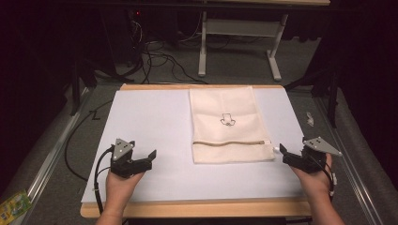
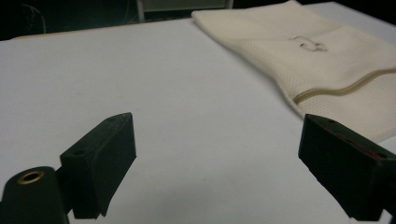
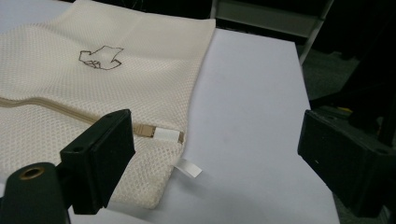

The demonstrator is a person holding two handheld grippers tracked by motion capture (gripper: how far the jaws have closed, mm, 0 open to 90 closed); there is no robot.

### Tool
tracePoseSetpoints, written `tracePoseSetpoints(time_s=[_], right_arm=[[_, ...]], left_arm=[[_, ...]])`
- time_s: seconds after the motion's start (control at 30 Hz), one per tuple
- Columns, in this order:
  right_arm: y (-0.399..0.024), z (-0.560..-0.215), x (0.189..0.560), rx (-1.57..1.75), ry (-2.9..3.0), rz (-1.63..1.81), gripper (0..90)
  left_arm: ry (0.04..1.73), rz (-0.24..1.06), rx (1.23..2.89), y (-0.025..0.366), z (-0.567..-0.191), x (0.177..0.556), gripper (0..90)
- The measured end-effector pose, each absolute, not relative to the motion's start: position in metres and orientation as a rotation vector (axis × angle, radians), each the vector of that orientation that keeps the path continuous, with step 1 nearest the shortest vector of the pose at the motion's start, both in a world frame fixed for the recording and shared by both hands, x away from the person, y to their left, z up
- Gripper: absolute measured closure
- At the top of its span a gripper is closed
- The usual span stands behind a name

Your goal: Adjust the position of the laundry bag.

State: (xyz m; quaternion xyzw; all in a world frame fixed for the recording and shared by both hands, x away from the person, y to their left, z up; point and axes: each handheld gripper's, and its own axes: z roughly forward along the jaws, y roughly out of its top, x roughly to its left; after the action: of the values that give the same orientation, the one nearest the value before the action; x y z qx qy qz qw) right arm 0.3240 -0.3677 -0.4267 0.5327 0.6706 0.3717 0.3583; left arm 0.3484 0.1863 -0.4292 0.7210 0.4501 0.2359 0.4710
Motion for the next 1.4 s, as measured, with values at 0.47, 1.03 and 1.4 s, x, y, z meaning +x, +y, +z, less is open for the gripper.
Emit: tracePoseSetpoints(time_s=[0.47,1.03,1.4], right_arm=[[-0.37,-0.447,0.354,1.493,1.839,1.063,37.9],[-0.346,-0.475,0.373,1.47,2.062,0.905,88.3],[-0.331,-0.472,0.354,1.397,2.148,0.957,89.2]], left_arm=[[1.098,0.586,1.733,0.179,-0.438,0.348,19.4],[1.062,0.532,1.803,0.15,-0.443,0.35,25.5],[1.046,0.513,1.814,0.146,-0.445,0.35,29.8]])
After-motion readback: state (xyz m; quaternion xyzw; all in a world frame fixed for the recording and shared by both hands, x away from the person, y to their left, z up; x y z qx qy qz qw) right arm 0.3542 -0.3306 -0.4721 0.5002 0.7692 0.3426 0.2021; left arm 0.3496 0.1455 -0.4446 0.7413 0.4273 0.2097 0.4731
